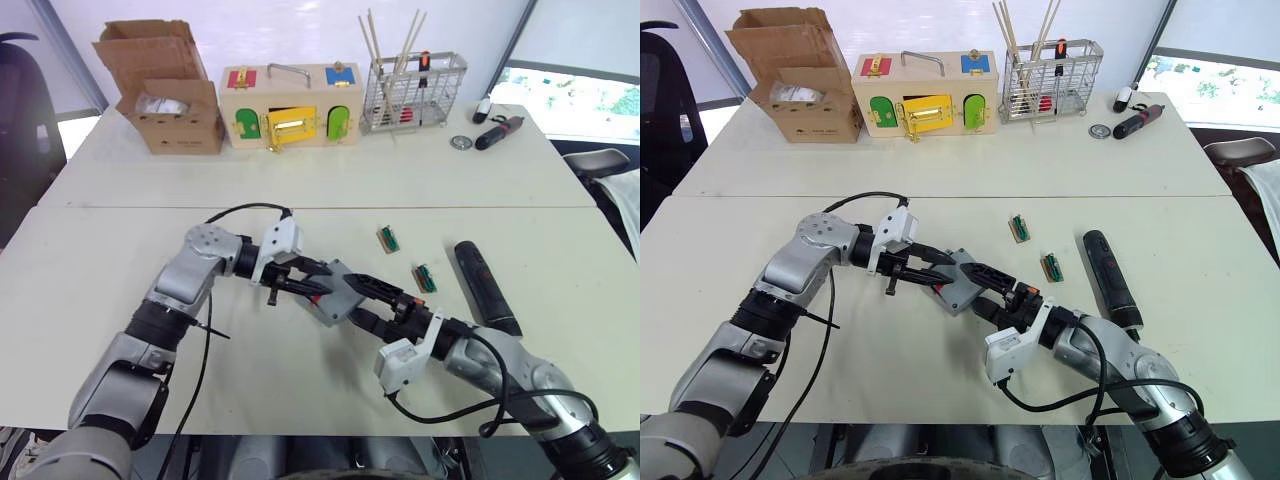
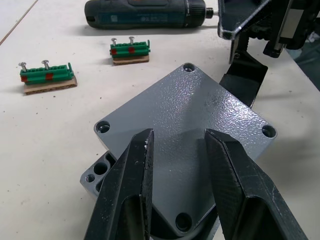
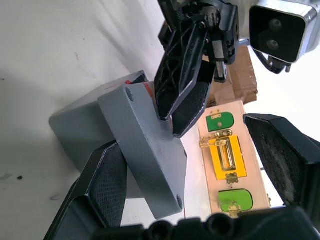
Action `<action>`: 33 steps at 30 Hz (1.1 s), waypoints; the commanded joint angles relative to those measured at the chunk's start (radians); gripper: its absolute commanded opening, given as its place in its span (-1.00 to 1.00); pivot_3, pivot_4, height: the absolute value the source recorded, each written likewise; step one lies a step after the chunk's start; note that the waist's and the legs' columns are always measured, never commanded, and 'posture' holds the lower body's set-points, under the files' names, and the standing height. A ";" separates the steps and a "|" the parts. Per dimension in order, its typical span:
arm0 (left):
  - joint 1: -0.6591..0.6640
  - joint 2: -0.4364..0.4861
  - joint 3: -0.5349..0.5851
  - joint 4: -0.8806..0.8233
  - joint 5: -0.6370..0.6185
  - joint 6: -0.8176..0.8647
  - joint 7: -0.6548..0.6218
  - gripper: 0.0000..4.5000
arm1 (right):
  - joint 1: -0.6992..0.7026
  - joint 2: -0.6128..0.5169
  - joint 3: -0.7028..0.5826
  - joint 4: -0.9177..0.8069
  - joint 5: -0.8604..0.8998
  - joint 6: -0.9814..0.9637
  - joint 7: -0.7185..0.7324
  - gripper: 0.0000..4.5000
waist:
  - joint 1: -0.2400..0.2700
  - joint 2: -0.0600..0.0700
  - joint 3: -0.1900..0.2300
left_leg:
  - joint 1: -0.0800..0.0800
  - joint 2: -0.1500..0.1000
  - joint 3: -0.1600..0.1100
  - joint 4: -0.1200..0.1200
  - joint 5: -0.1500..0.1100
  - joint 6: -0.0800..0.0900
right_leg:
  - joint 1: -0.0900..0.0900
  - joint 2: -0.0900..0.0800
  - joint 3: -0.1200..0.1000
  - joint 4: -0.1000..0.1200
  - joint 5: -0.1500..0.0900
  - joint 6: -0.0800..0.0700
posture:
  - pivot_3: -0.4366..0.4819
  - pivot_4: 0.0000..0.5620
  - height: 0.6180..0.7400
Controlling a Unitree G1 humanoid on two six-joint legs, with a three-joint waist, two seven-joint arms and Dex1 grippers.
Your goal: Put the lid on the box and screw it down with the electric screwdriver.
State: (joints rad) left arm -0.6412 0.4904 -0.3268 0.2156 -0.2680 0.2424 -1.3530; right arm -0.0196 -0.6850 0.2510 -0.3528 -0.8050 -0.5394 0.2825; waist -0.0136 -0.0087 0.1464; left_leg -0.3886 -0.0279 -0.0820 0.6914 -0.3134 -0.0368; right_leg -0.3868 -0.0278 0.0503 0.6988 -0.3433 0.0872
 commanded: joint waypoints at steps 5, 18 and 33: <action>0.041 0.010 -0.043 0.025 0.055 0.019 0.002 -0.30 | 0.008 -0.021 -0.027 0.006 0.015 -0.022 -0.012 0.87 | 0.000 0.000 0.000 | 0.000 0.000 0.000 0.000 0.000 0.000 | 0.000 0.000 0.000 0.000 0.000 0.000 | -0.05 -0.47 1.00; 0.042 0.007 -0.050 0.028 0.063 0.007 0.003 -0.30 | 0.119 -0.081 -0.145 -0.028 0.062 -0.045 -0.036 0.87 | 0.002 0.000 0.000 | 0.000 0.000 0.000 0.000 0.000 0.000 | 0.001 0.000 0.000 0.000 0.000 0.000 | -0.05 -0.47 1.00; 0.037 0.000 -0.053 0.051 0.080 -0.010 -0.002 -0.30 | 0.194 -0.011 -0.143 -0.075 0.343 0.044 0.091 -0.99 | 0.001 0.001 0.000 | 0.021 0.001 -0.002 -0.009 -0.002 0.003 | 0.024 0.000 0.000 -0.015 0.000 0.000 | -0.05 -0.47 1.00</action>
State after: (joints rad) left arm -0.6326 0.4778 -0.3361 0.2263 -0.2481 0.2164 -1.3524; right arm 0.1723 -0.7029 0.1088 -0.3954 -0.5035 -0.5047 0.3602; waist -0.0121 -0.0081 0.1461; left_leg -0.3681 -0.0267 -0.0839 0.6825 -0.3155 -0.0331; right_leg -0.3624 -0.0279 0.0501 0.6839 -0.3436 0.0869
